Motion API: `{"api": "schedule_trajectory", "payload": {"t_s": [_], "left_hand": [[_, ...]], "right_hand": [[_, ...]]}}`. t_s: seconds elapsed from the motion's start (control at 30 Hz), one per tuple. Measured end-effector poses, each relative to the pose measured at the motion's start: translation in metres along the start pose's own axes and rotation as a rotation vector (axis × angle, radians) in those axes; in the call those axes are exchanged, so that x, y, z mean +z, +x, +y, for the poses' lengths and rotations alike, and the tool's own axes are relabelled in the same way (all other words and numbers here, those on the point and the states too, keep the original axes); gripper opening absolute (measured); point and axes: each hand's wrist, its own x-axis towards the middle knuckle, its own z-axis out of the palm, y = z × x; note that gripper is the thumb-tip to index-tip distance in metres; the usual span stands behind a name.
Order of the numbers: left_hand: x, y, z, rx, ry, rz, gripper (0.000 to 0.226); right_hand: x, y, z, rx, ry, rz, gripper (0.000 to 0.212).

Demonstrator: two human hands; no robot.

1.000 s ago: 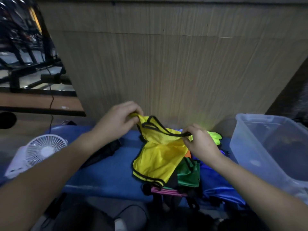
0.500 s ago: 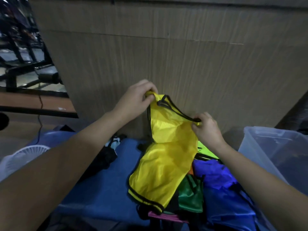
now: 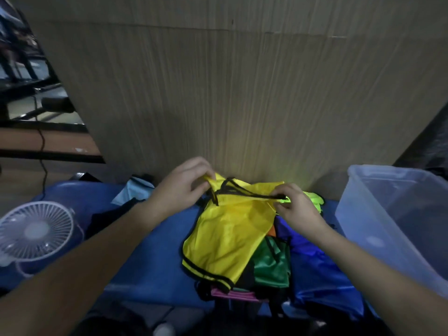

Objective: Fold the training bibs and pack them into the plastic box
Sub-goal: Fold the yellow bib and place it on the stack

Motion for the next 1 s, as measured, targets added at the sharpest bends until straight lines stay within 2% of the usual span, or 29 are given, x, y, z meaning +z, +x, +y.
{"api": "schedule_trajectory", "payload": {"t_s": [0.27,0.4,0.53,0.6,0.67,0.77,0.83,0.9,1.0], "left_hand": [[0.035,-0.106,0.007,-0.048,0.012,-0.080,0.011],[0.049,-0.138,0.008,-0.077,0.098,-0.274,0.011],[0.046,-0.144,0.004,-0.191,0.014,-0.426,0.035],[0.040,-0.133,0.001,-0.246,-0.102,-0.372,0.028],[0.037,-0.112,-0.007,-0.300,-0.186,-0.216,0.016],[0.043,-0.056,-0.019,-0.459,-0.242,-0.072,0.009],[0.057,-0.013,-0.026,-0.516,-0.288,-0.079,0.015],[0.079,0.024,-0.038,-0.494,-0.277,-0.127,0.021],[0.110,0.063,-0.061,-0.436,-0.088,-0.272,0.037]], "right_hand": [[0.022,-0.040,-0.015,-0.062,-0.026,-0.107,0.023],[0.026,-0.048,-0.015,-0.042,-0.087,-0.133,0.020],[0.018,-0.046,-0.017,0.005,-0.109,-0.149,0.015],[0.014,-0.035,-0.012,0.054,-0.096,-0.062,0.014],[0.009,-0.016,-0.004,0.132,-0.079,0.029,0.014],[0.004,0.020,0.013,0.246,-0.156,-0.005,0.020],[0.007,0.040,0.025,0.311,-0.209,-0.114,0.029],[0.013,0.054,0.030,0.364,-0.225,-0.212,0.039],[0.021,0.065,0.033,0.376,-0.282,-0.301,0.050]]}}
